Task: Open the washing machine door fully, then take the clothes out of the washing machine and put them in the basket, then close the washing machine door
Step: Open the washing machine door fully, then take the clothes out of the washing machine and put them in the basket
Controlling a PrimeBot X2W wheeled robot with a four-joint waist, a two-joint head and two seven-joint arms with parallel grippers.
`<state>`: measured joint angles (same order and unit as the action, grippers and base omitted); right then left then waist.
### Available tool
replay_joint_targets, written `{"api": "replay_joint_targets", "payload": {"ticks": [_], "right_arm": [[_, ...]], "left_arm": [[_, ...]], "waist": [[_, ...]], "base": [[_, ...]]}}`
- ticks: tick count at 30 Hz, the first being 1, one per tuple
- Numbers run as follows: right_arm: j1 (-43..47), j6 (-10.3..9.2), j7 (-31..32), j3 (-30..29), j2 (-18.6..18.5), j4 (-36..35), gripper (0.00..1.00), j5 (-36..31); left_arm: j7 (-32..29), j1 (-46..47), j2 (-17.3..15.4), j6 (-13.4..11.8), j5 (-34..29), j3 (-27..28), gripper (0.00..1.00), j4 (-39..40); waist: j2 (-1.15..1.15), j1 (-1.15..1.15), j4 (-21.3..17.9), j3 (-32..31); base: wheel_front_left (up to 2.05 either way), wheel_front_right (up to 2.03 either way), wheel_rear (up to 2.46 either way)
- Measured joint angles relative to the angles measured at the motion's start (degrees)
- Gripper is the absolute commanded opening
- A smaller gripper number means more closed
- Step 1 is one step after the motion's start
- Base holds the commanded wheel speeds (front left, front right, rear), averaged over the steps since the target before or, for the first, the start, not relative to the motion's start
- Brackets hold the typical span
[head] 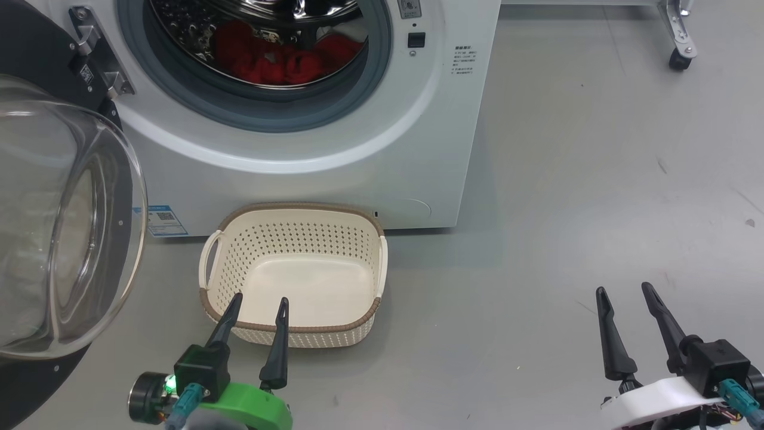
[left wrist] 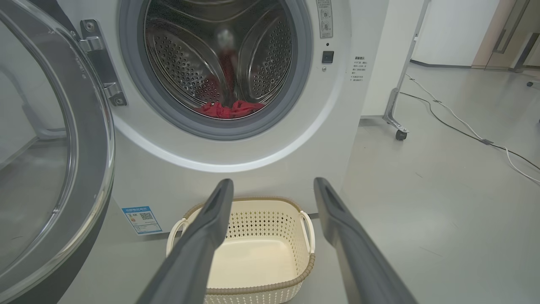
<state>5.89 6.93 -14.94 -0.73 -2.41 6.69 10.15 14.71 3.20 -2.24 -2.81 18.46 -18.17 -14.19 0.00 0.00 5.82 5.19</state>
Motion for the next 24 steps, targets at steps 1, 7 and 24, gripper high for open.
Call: {"api": "replay_joint_targets", "payload": {"ticks": [1, 7, 24], "right_arm": [[0.27, -0.01, 0.0, 0.12, 0.03, -0.13, 1.0, 0.0], [1.49, -0.54, 0.0, 0.12, 0.15, -0.81, 1.0, 0.35], [2.69, -1.12, 0.0, 0.76, 0.2, -1.69, 1.0, 0.44]], "left_arm": [[0.0, 0.0, 0.0, -0.03, 0.0, -0.11, 1.0, -0.14], [0.0, 0.02, -0.03, -0.43, 0.0, -0.63, 1.0, -0.73], [0.0, 0.08, -0.04, -0.43, 0.68, -1.4, 1.0, -2.13]], "waist": [[0.0, 0.0, -0.18, -0.14], [0.0, 0.0, -0.64, -0.64], [0.0, 0.0, -1.0, -1.4]], "base": [[0.0, 0.0, 0.0], [0.0, 0.0, 0.0], [0.0, 0.0, 0.0]]}}
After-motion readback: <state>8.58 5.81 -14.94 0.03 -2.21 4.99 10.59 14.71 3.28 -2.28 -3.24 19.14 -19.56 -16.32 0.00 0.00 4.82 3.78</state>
